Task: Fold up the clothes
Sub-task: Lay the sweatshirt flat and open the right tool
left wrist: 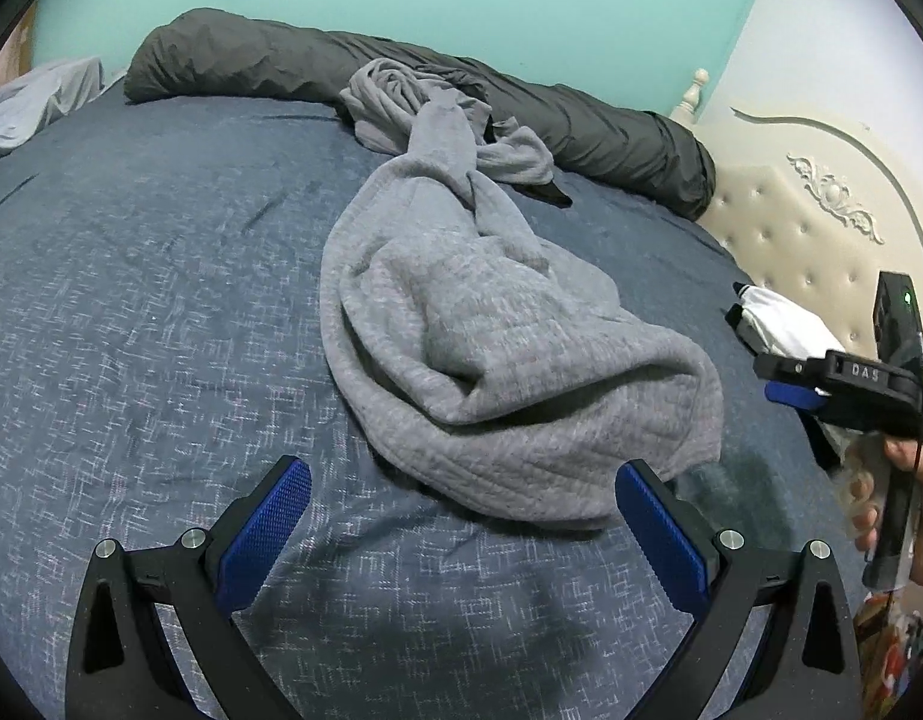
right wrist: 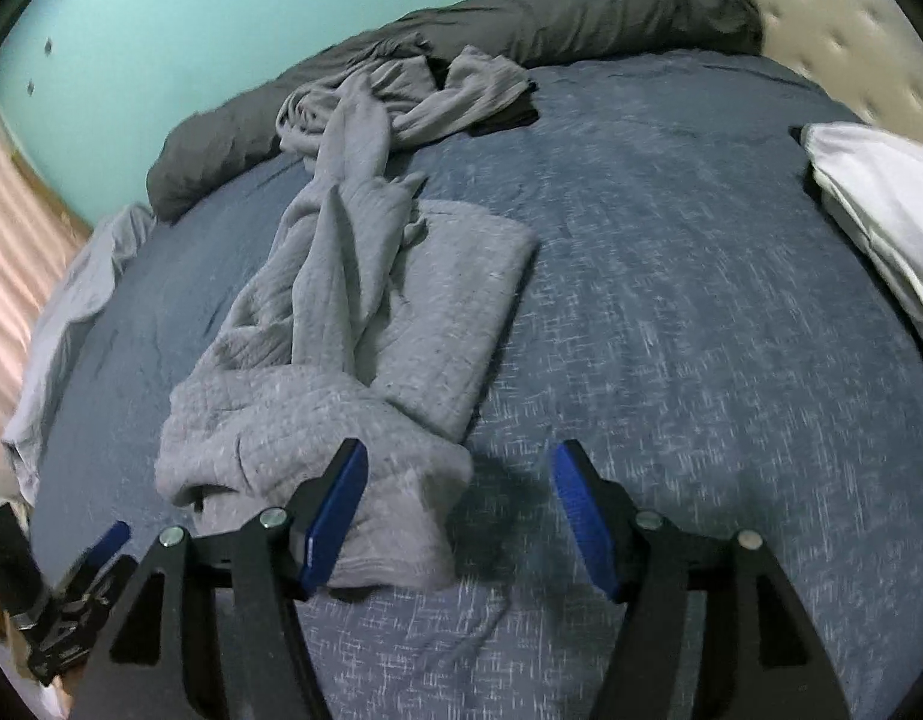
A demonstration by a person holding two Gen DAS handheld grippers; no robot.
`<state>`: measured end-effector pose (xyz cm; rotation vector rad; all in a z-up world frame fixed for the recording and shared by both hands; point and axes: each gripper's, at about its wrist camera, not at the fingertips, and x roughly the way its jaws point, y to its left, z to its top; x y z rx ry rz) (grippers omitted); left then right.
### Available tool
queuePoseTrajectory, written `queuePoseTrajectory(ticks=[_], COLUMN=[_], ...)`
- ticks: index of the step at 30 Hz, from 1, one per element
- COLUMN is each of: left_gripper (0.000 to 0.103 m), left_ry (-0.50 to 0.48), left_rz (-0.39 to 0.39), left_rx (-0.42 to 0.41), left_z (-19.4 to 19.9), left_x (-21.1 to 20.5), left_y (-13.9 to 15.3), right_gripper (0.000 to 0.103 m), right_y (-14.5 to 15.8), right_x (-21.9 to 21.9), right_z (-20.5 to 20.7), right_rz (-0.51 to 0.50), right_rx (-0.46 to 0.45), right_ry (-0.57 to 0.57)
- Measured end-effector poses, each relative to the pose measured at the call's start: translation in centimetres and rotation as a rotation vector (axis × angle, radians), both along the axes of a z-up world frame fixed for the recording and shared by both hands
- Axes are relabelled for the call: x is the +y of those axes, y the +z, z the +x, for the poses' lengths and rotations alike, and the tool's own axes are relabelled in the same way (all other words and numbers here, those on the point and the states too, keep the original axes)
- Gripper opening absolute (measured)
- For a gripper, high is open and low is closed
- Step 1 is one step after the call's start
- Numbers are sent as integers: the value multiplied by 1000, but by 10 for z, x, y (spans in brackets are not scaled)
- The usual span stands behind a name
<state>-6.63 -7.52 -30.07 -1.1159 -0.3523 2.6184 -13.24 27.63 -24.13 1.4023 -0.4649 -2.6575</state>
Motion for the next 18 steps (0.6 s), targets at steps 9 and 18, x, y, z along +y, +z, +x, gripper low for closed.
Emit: queuePoseTrajectory(ticks=[9, 18], left_gripper=[103, 103], left_ry=[-57, -93], left_rz=[-46, -93], left_rx=[-2, -43], left_z=[8, 1], left_x=[10, 29], left_y=[-7, -26], right_gripper=[66, 66], right_y=[-17, -33], right_x=[-7, -17], right_z=[30, 37], right_rz=[-25, -62], right_rx=[-9, -10], right_ry=[1, 16])
